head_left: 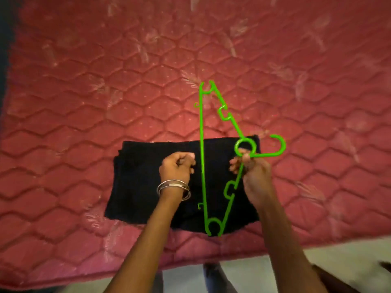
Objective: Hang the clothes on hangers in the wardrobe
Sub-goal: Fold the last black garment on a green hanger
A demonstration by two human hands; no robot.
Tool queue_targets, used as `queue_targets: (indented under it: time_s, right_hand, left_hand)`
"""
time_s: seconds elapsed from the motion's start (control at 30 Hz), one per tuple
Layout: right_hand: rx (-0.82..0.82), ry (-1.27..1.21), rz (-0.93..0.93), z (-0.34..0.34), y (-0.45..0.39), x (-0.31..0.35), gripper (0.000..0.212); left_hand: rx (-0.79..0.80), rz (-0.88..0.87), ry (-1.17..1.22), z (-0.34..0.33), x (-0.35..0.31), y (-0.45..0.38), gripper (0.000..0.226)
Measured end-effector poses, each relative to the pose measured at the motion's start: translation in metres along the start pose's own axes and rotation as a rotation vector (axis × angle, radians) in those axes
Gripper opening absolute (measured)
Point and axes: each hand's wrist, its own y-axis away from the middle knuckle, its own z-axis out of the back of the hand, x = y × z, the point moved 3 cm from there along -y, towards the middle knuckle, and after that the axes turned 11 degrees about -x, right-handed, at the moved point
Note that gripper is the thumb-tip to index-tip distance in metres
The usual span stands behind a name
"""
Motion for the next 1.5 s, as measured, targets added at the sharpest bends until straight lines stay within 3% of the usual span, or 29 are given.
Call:
queue_targets:
  time_s: [0.17,0.23,0.3,0.4,0.47,0.53,0.57,0.67,0.7,0.8,0.87,0.9,1.0,1.07,1.13,1.27,1.4,1.5]
  right_hand:
    - [-0.056,0.259,-0.017,0.05,-0.007,-0.054,0.019]
    - [-0.035,0.412,0.172,0.052,-0.002,-0.056,0.01]
    - [0.041,0.579,0.431,0.044,0.008,-0.045,0.016]
    - [0.267,0.735,0.726,0.031,0.022,-0.033,0.021]
    - [0.448,0.826,0.649,0.033,0.014,-0.035,0.034]
    - [0.491,0.874,0.501,0.047,0.0,-0.04,0.043]
    - [0.391,0.882,0.477,0.056,-0.007,-0.038,0.045]
    - [-0.202,1.035,0.314,0.085,-0.024,-0.033,0.052]
    - [-0.291,1.095,0.18,0.091,-0.026,-0.037,0.059]
    - [-0.259,1.089,-0.049,0.097,-0.03,-0.055,0.073]
    - [-0.278,1.026,-0.042,0.102,-0.037,-0.061,0.063]
    - [-0.298,0.963,-0.041,0.105,-0.04,-0.061,0.056]
    - [-0.268,0.697,-0.049,0.107,-0.039,-0.044,0.035]
    - [-0.117,0.533,-0.015,0.096,-0.025,-0.029,0.024]
    - [0.095,0.413,0.044,0.076,-0.002,-0.014,0.03]
    - [0.518,0.376,0.099,0.034,0.033,0.0,0.029]
    - [0.775,0.502,0.115,-0.04,0.067,-0.026,0.044]
    - [0.824,0.659,0.148,-0.064,0.071,-0.063,0.051]
  left_hand:
    - [0.175,0.156,-0.219,-0.051,0.037,0.043,0.017]
    - [0.258,0.182,-0.223,-0.064,0.029,0.055,0.022]
    - [0.312,0.184,-0.212,-0.074,0.011,0.058,0.031]
    - [0.38,0.258,-0.157,-0.079,-0.013,0.057,0.044]
    - [0.392,0.262,-0.199,-0.073,-0.021,0.051,0.044]
    - [0.395,0.253,-0.192,-0.064,-0.023,0.043,0.039]
    - [0.412,0.264,-0.148,-0.06,-0.021,0.04,0.041]
    - [0.552,0.258,0.053,-0.045,-0.005,0.033,0.061]
    - [0.6,0.24,0.142,-0.039,0.004,0.03,0.076]
    - [0.7,0.23,0.364,-0.023,0.025,0.021,0.126]
    - [0.647,0.237,0.433,-0.016,0.035,0.017,0.13]
    - [0.56,0.215,0.416,-0.014,0.038,0.015,0.119]
    - [0.181,0.128,0.336,-0.005,0.043,0.006,0.051]
    - [-0.05,0.108,0.251,0.008,0.047,-0.002,0.026]
    - [-0.202,0.076,0.098,0.02,0.053,-0.006,0.023]
    - [-0.192,0.033,-0.021,0.016,0.054,0.003,0.022]
    - [-0.293,0.129,-0.102,0.051,0.064,-0.01,0.025]
    - [-0.323,0.255,-0.019,0.058,0.082,-0.01,0.027]
